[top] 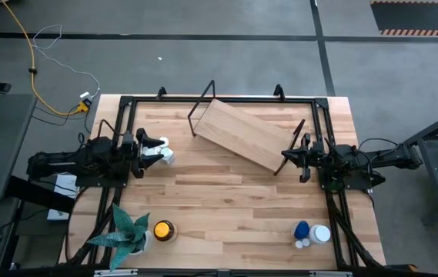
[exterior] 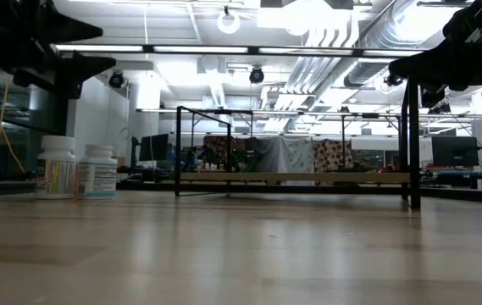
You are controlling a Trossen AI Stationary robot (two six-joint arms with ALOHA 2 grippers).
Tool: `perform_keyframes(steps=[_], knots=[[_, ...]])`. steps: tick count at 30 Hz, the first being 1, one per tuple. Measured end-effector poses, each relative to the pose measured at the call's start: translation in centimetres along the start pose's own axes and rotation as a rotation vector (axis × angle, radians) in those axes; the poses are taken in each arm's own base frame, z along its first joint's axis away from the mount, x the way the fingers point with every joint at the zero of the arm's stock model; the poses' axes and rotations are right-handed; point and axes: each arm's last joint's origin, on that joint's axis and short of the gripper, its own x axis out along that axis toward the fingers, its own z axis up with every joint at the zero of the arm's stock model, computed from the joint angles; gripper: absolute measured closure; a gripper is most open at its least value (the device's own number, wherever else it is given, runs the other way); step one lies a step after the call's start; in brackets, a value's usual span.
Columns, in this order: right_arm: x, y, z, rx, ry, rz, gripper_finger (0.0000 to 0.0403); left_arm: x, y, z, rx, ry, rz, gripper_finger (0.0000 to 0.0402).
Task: Pick and place medicine bottles onto shelf by color
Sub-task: Put the top left white pill bottle on the shelf
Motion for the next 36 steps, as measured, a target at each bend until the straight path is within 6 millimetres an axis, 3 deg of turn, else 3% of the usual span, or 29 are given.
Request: perform_keyframes(steps=[8, 16, 21, 27, 36], knots=[[0.0, 0.0, 0.0, 0.0, 0.0, 0.0, 0.0403, 0.0, -0.5, 3.3, -0.073, 0.393, 0.356, 0.0106], [0.0, 0.0, 0.0, 0.0, 0.0, 0.0, 0.0403, 1.7, -1.3, 5.7, -0.177, 0.684, 0.569, 0.0106], [0.0, 0.0, 0.0, 0.0, 0.0, 0.0, 0.0403, 2.8, -1.5, 5.7, -0.181, 0.916, 0.642, 0.0106], [0.0, 0.0, 0.0, 0.0, 0.0, 0.0, 0.0403, 4.2, -1.4, 4.1, -0.193, 1.15, 0.662, 0.0106], [0.0, 0.0, 0.0, 0.0, 0.0, 0.0, 0.0403, 6.0, 0.5, 2.7, -0.144, 1.266, 0.772, 0.0106]])
